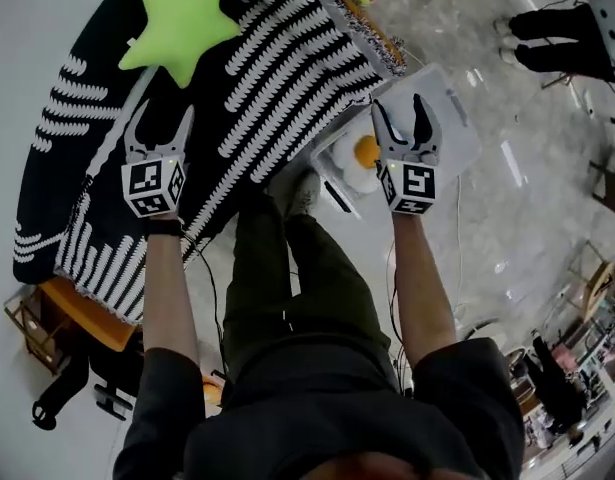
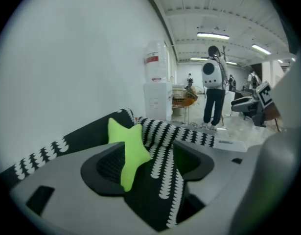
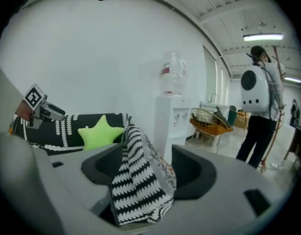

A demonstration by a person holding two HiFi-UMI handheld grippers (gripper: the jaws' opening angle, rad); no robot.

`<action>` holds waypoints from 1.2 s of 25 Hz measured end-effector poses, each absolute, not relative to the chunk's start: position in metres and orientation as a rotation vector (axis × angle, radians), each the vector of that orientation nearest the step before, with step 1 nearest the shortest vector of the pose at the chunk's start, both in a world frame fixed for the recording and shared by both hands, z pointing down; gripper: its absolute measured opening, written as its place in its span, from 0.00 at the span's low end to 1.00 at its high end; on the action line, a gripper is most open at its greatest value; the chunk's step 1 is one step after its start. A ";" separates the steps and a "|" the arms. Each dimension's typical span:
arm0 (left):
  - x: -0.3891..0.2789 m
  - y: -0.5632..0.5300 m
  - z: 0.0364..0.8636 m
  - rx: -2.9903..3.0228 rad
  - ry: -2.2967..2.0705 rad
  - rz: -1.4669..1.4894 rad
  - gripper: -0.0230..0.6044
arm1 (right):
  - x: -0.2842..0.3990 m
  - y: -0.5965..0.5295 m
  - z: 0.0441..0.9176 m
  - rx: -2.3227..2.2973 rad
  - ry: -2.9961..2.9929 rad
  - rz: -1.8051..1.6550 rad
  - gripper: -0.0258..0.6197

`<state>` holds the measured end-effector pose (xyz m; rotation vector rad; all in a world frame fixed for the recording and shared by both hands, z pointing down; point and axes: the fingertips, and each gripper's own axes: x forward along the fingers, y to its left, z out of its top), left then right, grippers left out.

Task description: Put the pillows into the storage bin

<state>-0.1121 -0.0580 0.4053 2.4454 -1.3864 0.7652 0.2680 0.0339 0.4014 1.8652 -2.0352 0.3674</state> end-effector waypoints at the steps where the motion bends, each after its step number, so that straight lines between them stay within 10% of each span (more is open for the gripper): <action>1: -0.134 -0.056 0.404 2.409 -1.435 0.743 0.53 | 0.252 0.020 0.398 1.833 -2.068 0.348 0.50; 11: -0.297 -0.026 0.420 2.154 -1.665 0.602 0.53 | 0.086 -0.069 0.378 1.585 -2.256 0.235 0.50; 30: -0.386 -0.096 0.480 1.977 -1.705 0.562 0.53 | -0.096 -0.254 0.446 1.269 -2.374 0.217 0.50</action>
